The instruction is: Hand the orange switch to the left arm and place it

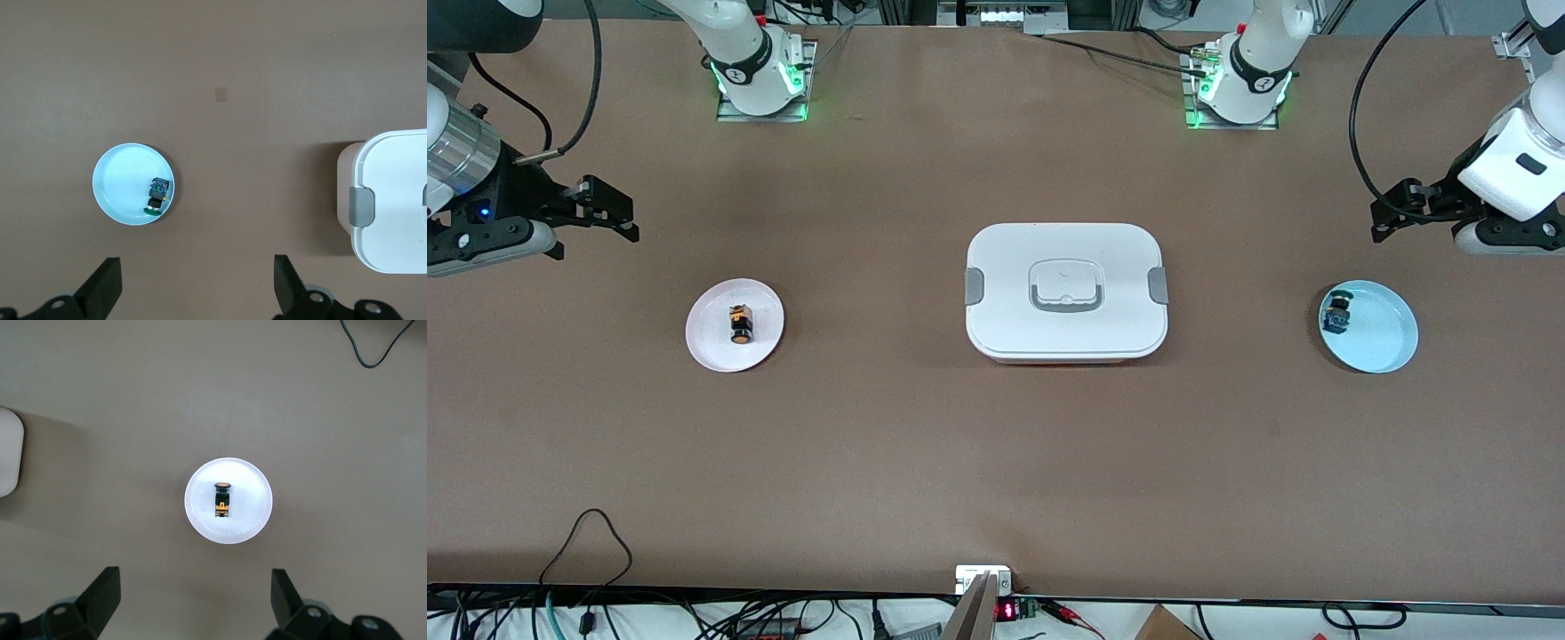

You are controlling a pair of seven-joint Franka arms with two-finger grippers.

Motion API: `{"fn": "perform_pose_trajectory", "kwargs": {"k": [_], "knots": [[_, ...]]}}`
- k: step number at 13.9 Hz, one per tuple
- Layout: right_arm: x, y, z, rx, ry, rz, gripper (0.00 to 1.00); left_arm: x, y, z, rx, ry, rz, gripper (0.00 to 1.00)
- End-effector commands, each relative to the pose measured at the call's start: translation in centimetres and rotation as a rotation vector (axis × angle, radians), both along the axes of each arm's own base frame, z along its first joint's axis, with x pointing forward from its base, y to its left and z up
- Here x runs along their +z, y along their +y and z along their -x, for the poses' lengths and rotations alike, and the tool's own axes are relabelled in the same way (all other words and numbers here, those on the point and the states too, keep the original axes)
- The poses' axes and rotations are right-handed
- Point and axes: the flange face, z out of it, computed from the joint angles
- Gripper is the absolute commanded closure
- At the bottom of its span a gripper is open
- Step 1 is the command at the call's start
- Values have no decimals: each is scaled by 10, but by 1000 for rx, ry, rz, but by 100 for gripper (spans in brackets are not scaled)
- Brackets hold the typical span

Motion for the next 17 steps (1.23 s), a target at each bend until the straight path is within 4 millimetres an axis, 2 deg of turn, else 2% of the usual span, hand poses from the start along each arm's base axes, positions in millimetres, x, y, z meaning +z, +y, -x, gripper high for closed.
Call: {"fn": "perform_pose_trajectory", "kwargs": {"k": [1,11,17], "knots": [[5,2,3,-16,15,0,0,6,0,-3,-5,6,-26,0],[3,3,3,8,29,8,0,5,-1,-3,-6,14,-26,0],[-4,2,8,136,72,5,0,4,-1,-3,-6,15,-25,0]]}}
